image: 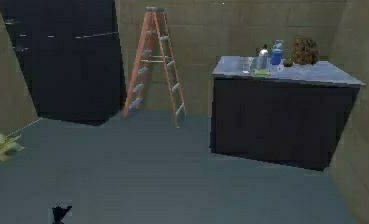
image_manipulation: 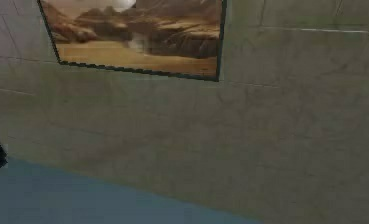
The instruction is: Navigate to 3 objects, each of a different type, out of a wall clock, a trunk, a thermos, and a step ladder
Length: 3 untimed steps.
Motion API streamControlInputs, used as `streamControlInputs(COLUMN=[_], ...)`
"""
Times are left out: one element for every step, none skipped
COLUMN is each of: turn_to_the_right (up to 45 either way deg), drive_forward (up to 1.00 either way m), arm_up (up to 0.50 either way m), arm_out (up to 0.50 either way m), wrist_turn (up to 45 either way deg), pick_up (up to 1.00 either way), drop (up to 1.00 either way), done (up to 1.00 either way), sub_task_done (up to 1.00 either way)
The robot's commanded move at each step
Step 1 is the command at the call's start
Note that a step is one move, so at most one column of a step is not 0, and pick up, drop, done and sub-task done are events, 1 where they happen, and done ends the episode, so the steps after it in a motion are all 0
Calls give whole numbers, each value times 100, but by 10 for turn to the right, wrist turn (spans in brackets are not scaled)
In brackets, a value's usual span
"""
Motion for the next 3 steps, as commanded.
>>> streamControlInputs(turn_to_the_right=[150,0,0], drive_forward=[0,100,45], arm_up=[0,0,0], arm_out=[0,0,0], wrist_turn=[0,0,0], pick_up=[0,0,0], drop=[0,0,0], done=[0,0,0], sub_task_done=[0,0,0])
